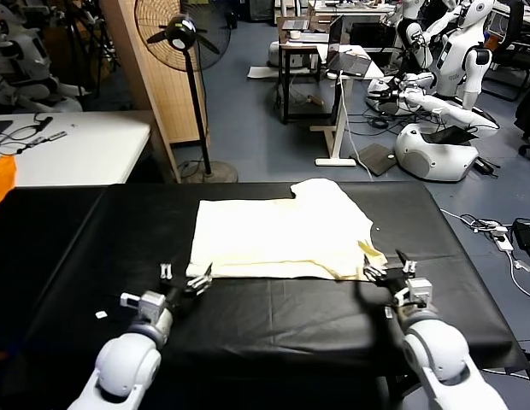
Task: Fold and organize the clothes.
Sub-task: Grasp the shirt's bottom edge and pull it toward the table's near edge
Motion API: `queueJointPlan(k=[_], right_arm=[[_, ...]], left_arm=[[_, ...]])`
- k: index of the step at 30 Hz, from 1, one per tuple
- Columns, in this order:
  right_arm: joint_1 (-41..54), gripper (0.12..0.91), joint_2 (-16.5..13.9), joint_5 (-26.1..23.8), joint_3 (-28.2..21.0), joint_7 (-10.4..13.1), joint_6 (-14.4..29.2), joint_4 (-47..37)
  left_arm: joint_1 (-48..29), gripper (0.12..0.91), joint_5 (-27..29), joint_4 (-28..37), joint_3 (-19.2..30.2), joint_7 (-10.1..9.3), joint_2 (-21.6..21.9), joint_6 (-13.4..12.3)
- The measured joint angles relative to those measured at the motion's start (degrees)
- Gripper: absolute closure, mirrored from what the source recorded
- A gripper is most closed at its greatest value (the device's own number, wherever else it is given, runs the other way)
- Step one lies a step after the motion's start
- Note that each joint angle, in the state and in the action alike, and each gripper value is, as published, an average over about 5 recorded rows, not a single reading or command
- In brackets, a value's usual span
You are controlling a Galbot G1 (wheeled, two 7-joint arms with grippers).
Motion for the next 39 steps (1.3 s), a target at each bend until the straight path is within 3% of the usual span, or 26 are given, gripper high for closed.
queueJointPlan(k=[4, 13, 18, 21, 24, 27, 29, 32, 39], right_arm=[[-0.7, 0.227, -0.2, -0.1, 0.3, -0.5, -2.0, 0.3], [0.2, 0.24, 0.2, -1.2, -0.6, -0.4, -2.2, -1.2], [0.7, 0.347, 0.4, -1.6, -1.2, -0.5, -2.1, -2.3], [0.7, 0.478, 0.4, -1.8, -1.3, -0.5, -2.1, -2.8], [0.1, 0.645, 0.6, -2.1, -1.3, -0.5, -2.1, -3.1], [-0.7, 0.812, 0.7, -2.4, -1.1, -0.5, -2.1, -2.7], [-1.3, 0.882, 0.7, -2.6, -0.8, -0.5, -2.1, -2.3], [-2.5, 0.906, 0.5, -2.6, -0.3, -0.4, -2.0, -1.4], [-7.8, 0.906, -0.1, -2.7, 1.5, 0.1, -2.0, 2.4]], left_arm=[[0.4, 0.232, -0.9, -0.1, -0.5, -0.61, 0.7, 1.8], [-1.5, 0.254, -6.5, 1.6, -0.6, -0.98, 1.2, 3.6], [-3.1, 0.322, -9.0, 3.7, -0.6, -1.24, 1.2, 4.3], [-4.1, 0.361, -10.0, 5.4, -0.7, -1.35, 1.1, 5.0], [-4.3, 0.473, -10.2, 6.6, -0.7, -1.33, 1.0, 5.5], [-3.8, 0.636, -10.2, 6.9, -1.0, -1.21, 0.7, 5.5], [-3.2, 0.752, -10.2, 6.9, -1.3, -1.09, 0.3, 5.4], [-2.0, 0.872, -10.1, 6.2, -2.0, -1.05, -0.1, 5.1], [2.6, 0.897, -8.4, 1.8, -3.7, -1.4, -0.7, 4.7]])
